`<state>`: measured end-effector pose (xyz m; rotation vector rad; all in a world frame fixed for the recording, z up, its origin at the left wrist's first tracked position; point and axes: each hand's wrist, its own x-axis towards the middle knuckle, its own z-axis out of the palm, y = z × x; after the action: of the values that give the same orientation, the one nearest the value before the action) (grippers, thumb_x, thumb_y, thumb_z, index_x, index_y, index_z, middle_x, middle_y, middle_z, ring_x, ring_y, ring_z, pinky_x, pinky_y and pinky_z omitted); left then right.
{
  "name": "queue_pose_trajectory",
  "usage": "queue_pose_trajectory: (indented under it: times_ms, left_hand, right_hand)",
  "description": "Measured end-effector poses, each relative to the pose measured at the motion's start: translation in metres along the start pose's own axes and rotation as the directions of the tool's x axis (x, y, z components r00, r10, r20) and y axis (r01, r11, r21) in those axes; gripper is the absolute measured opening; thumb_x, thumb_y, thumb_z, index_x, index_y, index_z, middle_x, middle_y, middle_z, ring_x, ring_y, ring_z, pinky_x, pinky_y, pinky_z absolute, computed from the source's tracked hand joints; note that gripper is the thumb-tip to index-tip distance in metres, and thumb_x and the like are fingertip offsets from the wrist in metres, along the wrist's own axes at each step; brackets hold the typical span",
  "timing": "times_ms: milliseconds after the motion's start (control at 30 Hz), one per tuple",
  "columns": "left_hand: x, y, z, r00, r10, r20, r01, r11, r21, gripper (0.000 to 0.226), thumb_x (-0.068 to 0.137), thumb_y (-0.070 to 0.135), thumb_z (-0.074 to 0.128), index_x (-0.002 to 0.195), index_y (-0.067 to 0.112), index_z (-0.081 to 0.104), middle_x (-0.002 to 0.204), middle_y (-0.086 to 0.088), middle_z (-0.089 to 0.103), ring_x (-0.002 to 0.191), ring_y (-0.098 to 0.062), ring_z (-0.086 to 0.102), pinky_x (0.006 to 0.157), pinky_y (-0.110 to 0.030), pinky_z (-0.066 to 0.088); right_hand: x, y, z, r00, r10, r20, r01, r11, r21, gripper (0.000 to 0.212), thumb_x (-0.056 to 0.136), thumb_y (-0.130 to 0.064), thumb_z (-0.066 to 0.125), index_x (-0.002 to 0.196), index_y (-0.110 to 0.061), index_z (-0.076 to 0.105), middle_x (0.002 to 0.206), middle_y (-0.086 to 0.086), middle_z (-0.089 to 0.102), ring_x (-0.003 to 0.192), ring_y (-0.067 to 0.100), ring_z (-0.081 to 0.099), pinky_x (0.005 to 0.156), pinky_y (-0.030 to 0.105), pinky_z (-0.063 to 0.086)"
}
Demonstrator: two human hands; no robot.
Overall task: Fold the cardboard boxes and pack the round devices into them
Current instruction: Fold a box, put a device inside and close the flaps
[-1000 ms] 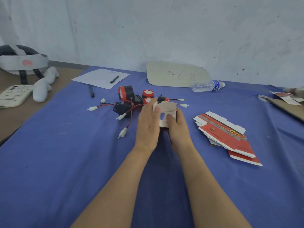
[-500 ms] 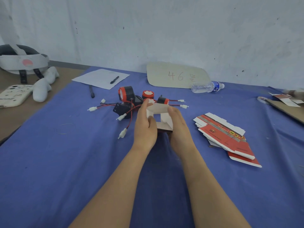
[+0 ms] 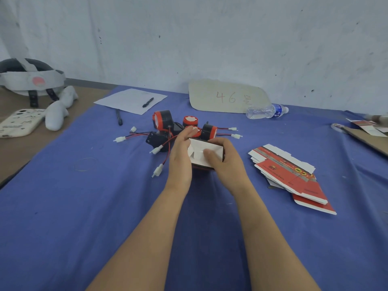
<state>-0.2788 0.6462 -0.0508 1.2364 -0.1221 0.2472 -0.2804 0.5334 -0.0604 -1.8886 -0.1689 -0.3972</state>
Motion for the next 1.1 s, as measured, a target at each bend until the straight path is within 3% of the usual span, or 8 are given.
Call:
queue_pose_trajectory:
  times_ms: [167, 300, 433, 633, 767, 867, 1033, 1100]
  left_hand:
    - [-0.001, -0.005, 0.004, 1.000, 0.022, 0.007, -0.022, 0.997, 0.072, 0.036, 0.100, 0.015, 0.033, 0.125, 0.016, 0.060, 0.132, 0.008, 0.057, 0.126, -0.005, 0.048, 0.105, -0.022, 0.037]
    - [0.001, -0.004, 0.004, 0.997, -0.062, -0.054, 0.066, 0.995, 0.070, 0.028, 0.102, 0.031, 0.036, 0.115, 0.028, 0.060, 0.127, 0.000, 0.059, 0.121, -0.015, 0.051, 0.105, -0.034, 0.040]
    - [0.000, -0.005, 0.003, 0.997, -0.067, -0.044, 0.072, 0.989, 0.131, 0.041, 0.103, 0.042, 0.030, 0.127, 0.024, 0.058, 0.127, 0.007, 0.057, 0.116, -0.006, 0.051, 0.091, -0.018, 0.040]
    - [-0.001, 0.003, 0.003, 0.996, -0.007, -0.084, 0.024, 0.980, 0.195, 0.044, 0.102, 0.046, 0.027, 0.092, 0.035, 0.068, 0.079, 0.030, 0.067, 0.080, 0.016, 0.059, 0.065, -0.003, 0.042]
    - [-0.003, -0.001, 0.004, 0.993, 0.077, -0.089, -0.060, 0.981, 0.185, 0.047, 0.103, 0.043, 0.028, 0.091, 0.026, 0.070, 0.089, 0.021, 0.070, 0.089, 0.009, 0.061, 0.079, -0.009, 0.044]
    - [-0.003, -0.002, 0.005, 0.984, 0.137, -0.112, -0.116, 0.977, 0.179, 0.047, 0.105, 0.037, 0.028, 0.084, 0.024, 0.068, 0.089, 0.016, 0.070, 0.089, 0.005, 0.062, 0.079, -0.010, 0.044]
    - [-0.006, 0.000, 0.006, 0.972, 0.199, -0.126, -0.180, 0.972, 0.149, 0.025, 0.103, 0.027, 0.037, 0.099, 0.027, 0.061, 0.099, 0.015, 0.063, 0.092, 0.006, 0.056, 0.083, -0.010, 0.042]
    - [-0.005, 0.000, 0.006, 0.992, 0.080, -0.099, -0.063, 0.985, 0.158, 0.011, 0.099, 0.040, 0.046, 0.107, 0.037, 0.052, 0.113, 0.020, 0.056, 0.103, 0.011, 0.049, 0.090, -0.012, 0.035]
  right_hand:
    - [0.000, -0.002, 0.003, 1.000, 0.011, -0.029, -0.010, 0.999, 0.034, 0.024, 0.094, -0.014, 0.052, 0.099, -0.037, 0.051, 0.099, -0.026, 0.057, 0.092, -0.003, 0.055, 0.074, 0.011, 0.046]
    - [-0.001, -0.010, 0.006, 1.000, 0.001, -0.017, 0.002, 0.992, 0.128, 0.018, 0.094, -0.021, 0.054, 0.093, -0.039, 0.057, 0.093, -0.028, 0.060, 0.082, -0.015, 0.053, 0.068, 0.005, 0.043]
    - [-0.003, -0.014, 0.002, 0.999, -0.028, 0.015, 0.027, 0.996, 0.082, 0.008, 0.093, -0.031, 0.059, 0.087, -0.037, 0.061, 0.083, -0.029, 0.063, 0.080, -0.011, 0.054, 0.069, 0.006, 0.041]
    - [-0.003, -0.023, -0.016, 0.982, 0.052, 0.181, -0.070, 0.993, 0.093, 0.012, 0.085, -0.026, 0.069, 0.096, -0.031, 0.066, 0.080, -0.010, 0.071, 0.076, 0.000, 0.064, 0.069, 0.014, 0.048]
    - [-0.004, -0.024, -0.021, 0.963, 0.141, 0.228, -0.160, 0.985, 0.069, 0.019, 0.083, -0.024, 0.069, 0.098, -0.035, 0.066, 0.089, -0.006, 0.073, 0.086, 0.007, 0.066, 0.082, 0.027, 0.049]
    - [-0.004, -0.025, -0.023, 0.961, 0.127, 0.244, -0.147, 0.987, 0.065, 0.011, 0.085, -0.031, 0.067, 0.095, -0.036, 0.066, 0.089, -0.008, 0.072, 0.083, 0.004, 0.065, 0.077, 0.022, 0.048]
    - [-0.002, -0.025, -0.012, 0.999, 0.035, 0.027, -0.038, 0.990, 0.135, 0.008, 0.089, -0.029, 0.064, 0.096, -0.033, 0.064, 0.087, -0.011, 0.069, 0.076, -0.001, 0.062, 0.060, 0.007, 0.043]
    - [0.000, -0.024, -0.007, 0.988, 0.041, -0.151, -0.011, 0.981, 0.196, 0.009, 0.093, -0.032, 0.058, 0.102, -0.034, 0.060, 0.092, -0.014, 0.066, 0.076, -0.008, 0.059, 0.060, 0.004, 0.042]
